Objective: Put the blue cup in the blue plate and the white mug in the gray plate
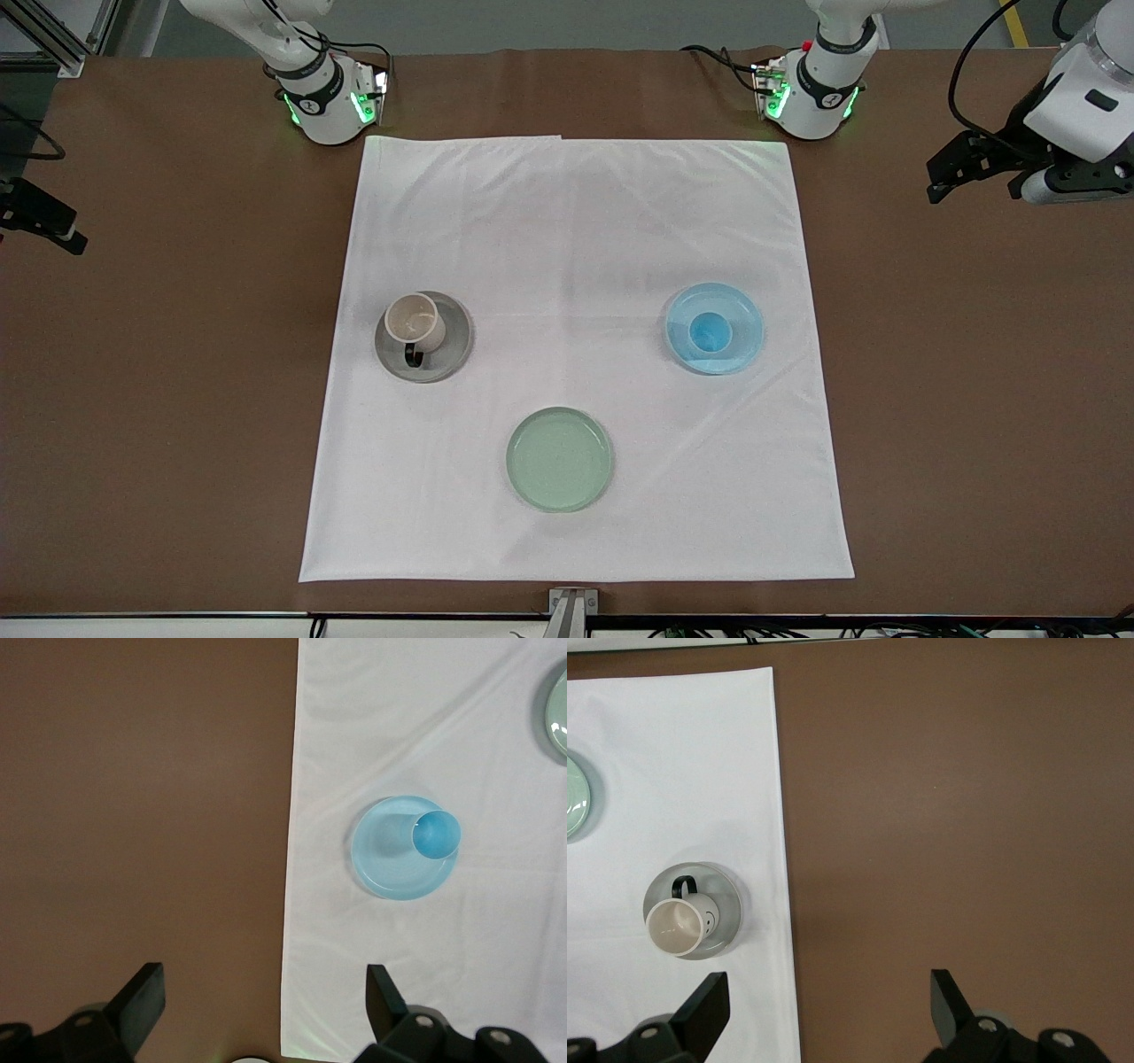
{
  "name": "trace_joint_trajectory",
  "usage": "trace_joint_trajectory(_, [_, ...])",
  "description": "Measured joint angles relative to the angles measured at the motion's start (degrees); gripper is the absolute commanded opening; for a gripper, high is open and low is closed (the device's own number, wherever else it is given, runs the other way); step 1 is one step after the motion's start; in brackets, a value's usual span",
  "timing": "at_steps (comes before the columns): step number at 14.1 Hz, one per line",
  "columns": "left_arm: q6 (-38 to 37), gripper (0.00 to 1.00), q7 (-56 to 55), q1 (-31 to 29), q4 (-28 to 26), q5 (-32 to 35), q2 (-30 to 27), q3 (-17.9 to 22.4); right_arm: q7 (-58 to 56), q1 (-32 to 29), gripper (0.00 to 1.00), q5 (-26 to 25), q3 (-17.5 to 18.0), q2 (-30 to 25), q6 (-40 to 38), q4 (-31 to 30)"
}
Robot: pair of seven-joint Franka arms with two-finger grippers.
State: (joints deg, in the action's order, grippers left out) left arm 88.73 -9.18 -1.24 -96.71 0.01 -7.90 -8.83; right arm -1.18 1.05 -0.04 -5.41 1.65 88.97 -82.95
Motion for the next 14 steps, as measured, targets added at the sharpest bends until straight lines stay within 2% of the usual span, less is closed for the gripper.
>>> trace_joint_trajectory(14, [0.1,1.0,0.0,-0.28,3.13,0.0,2.26,0.16,0.0,-0.06,1.0,0.0,-0.06,0.43,0.26,0.18])
